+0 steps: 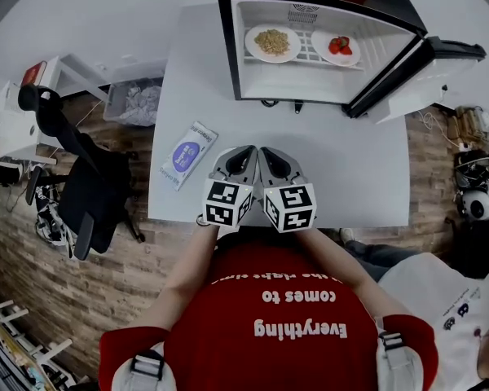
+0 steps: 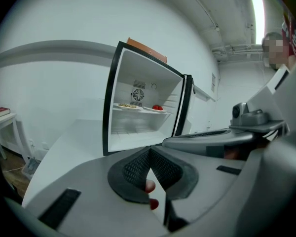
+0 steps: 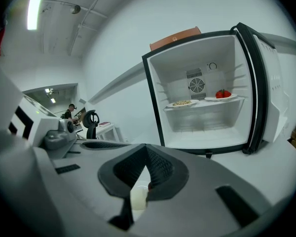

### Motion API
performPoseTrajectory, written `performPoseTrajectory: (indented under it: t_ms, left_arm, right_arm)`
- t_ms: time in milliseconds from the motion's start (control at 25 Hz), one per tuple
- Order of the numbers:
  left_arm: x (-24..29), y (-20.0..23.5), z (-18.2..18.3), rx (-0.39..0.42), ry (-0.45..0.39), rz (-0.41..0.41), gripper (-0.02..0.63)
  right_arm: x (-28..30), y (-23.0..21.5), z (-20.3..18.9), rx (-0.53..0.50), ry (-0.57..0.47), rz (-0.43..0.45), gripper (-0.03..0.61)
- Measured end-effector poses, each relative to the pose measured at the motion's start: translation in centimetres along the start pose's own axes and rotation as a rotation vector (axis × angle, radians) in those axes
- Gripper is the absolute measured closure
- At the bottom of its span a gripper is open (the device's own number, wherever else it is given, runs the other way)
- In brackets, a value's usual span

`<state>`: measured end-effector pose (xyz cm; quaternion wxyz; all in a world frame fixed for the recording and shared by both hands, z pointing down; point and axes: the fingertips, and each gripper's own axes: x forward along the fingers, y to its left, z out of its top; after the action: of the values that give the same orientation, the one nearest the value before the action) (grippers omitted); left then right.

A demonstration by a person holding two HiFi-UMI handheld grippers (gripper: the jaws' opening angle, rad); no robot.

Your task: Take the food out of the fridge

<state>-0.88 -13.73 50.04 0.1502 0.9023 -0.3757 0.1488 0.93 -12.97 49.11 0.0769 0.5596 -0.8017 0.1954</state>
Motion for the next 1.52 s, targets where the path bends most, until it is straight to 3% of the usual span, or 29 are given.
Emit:
performPoseTrajectory:
  t_ms: [360,560,1240,1360,1440,1520]
  left_arm:
    - [2.9,-0.9,3.1,0.045,-0.034,-0.051,0.615]
    - [4.2,-0.7,5.4,0.059,-0.065,-0.054,0.615]
    - [7.2,1.1,8.8,0.061,-0.097,-0.037,0.615]
    - [8.0,1.8,9.3,0.066,-0.095,-0.021,0.615]
    - [8.4,2.4,9.7,0.058,-0.099,-0.010,0.615]
    - [8.6,2.8,9.9,0.045,-0.106,-0.003,0.615]
  right_arm:
    - [0.3,-3.7,2.5,0.042,-0.060,-0.067,0.566]
    - [0.8,-6.0,3.9,0.131,-0.094,-0.078,0.566]
    - [8.1,-11.4,10.1,0.311,-0.060,-0.001,0.563]
    - [9.4,-12.6,10.8,0.416,-0.062,0.014,0.551]
    - [10.4,-13.2,11.0,0.524,-0.060,0.044,0.492]
    - [11.5,-13.7,11.0,0.620,-0.058,0.065,0.473]
